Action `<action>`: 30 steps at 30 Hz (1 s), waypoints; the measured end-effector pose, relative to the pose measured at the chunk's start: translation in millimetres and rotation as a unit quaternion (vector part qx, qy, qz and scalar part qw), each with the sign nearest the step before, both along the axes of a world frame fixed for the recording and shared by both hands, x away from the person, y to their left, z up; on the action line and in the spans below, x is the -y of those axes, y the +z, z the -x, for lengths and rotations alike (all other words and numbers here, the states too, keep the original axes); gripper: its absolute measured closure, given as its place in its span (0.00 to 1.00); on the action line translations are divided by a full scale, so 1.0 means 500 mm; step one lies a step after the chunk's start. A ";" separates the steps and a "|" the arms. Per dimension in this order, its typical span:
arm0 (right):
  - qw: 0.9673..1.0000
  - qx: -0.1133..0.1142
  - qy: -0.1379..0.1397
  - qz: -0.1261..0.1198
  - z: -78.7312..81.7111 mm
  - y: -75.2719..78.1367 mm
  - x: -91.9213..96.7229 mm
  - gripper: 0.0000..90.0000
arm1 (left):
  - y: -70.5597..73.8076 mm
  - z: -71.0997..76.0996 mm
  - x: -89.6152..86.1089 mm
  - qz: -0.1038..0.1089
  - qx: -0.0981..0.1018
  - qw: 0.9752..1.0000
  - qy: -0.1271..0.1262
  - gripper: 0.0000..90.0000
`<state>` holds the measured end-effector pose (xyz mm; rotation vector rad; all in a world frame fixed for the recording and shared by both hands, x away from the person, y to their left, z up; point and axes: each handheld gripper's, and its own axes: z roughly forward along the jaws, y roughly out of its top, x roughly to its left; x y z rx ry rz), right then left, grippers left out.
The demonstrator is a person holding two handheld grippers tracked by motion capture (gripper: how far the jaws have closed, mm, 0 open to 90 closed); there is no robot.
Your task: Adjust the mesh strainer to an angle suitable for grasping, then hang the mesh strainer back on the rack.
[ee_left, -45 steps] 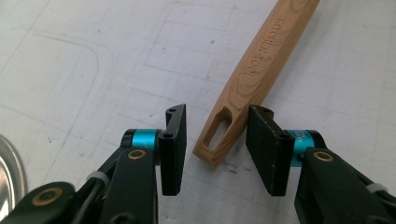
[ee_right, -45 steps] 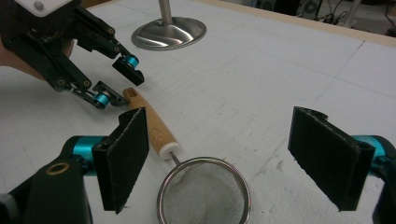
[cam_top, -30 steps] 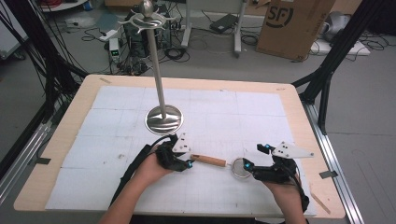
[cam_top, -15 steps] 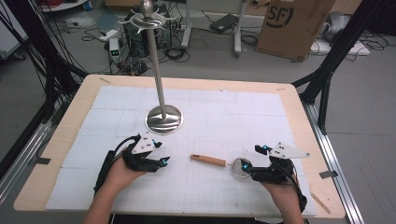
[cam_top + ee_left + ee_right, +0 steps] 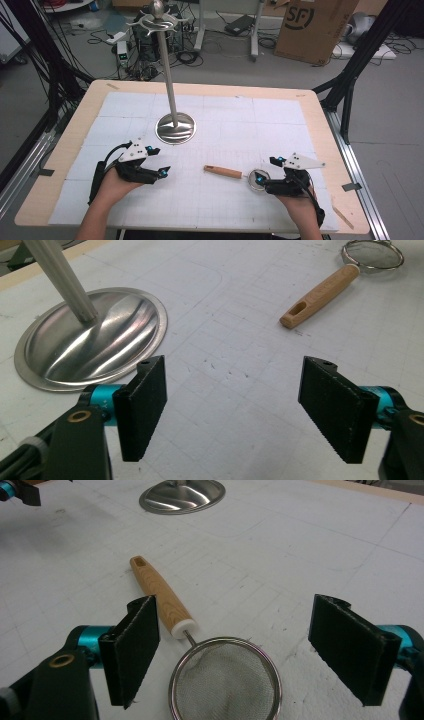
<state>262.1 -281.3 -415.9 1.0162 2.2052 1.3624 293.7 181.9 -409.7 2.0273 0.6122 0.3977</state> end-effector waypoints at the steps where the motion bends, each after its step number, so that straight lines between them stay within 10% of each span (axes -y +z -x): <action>1: 1.000 -0.002 -0.002 0.000 0.000 0.000 -0.001 0.22 | 0.001 0.000 -0.003 0.003 0.001 1.000 0.000 0.29; 30: 1.000 0.010 0.013 0.006 0.002 -0.007 -0.014 0.21 | 0.018 -0.003 -0.030 0.028 0.014 0.999 0.019 0.23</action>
